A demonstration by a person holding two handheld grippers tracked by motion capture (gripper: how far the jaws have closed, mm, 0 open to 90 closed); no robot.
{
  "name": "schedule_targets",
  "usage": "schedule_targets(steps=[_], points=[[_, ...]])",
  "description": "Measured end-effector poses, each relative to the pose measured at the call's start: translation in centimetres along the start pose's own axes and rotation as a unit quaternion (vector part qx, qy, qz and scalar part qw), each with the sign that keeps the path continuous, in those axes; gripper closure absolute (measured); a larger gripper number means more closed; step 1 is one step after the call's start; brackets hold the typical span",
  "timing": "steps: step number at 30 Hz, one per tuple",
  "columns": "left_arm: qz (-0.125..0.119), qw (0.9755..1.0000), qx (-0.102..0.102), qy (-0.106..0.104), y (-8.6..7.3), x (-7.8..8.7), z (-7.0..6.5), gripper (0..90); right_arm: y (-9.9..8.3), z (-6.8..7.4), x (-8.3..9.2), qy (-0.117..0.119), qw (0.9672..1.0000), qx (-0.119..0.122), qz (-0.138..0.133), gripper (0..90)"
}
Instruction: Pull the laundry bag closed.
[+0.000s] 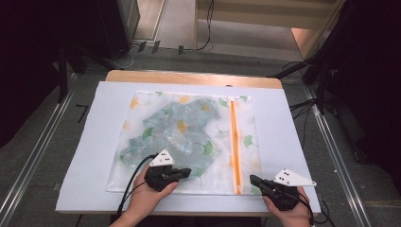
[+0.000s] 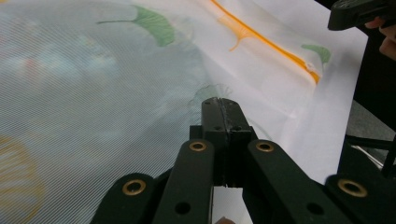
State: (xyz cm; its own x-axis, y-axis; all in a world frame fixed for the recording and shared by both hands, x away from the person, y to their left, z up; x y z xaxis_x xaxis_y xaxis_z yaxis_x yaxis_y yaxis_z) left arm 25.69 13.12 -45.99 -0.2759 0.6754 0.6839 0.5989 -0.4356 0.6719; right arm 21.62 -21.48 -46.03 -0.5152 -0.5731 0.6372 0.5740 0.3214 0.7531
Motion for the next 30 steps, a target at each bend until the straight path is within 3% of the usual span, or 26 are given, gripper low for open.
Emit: schedule_targets(steps=[7,16,23,27,30], points=[[0.005,0.9998,-0.015,-0.015,1.3,-2.2,-2.1,90.0,0.1,0.4,-0.4,0.006,0.9999,0.009,0.008,90.0],[0.037,0.9985,-0.032,-0.023,2.0,-6.0,-4.9,90.0,-0.2,0.8,-1.0,0.027,0.9990,0.020,0.030,90.0],[0.050,0.9978,-0.035,-0.025,2.2,-7.1,-5.6,90.0,-0.3,1.0,-1.6,0.037,0.9980,0.022,0.046,89.2],[0.057,0.9973,-0.039,-0.022,2.1,-7.8,-6.1,90.0,-0.5,1.1,-2.1,0.046,0.9971,0.025,0.055,83.8],[0.065,0.9970,-0.038,-0.016,1.9,-8.3,-6.2,90.0,-0.5,1.4,-2.5,0.042,0.9968,0.028,0.062,74.6]])
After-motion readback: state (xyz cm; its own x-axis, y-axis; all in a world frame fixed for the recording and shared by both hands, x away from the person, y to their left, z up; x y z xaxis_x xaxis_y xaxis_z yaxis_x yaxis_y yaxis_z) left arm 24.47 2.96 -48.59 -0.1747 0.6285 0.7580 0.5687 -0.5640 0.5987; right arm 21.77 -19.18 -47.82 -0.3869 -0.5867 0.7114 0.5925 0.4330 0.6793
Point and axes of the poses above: each handheld gripper's, and its own axes: x roughly backward along the jaws, y roughly out of its top, z roughly to its left, the point moved 1 cm from there along -x, roughly forward along the jaws, and after that the axes turned 7 degrees about z, right-handed, at the moved point
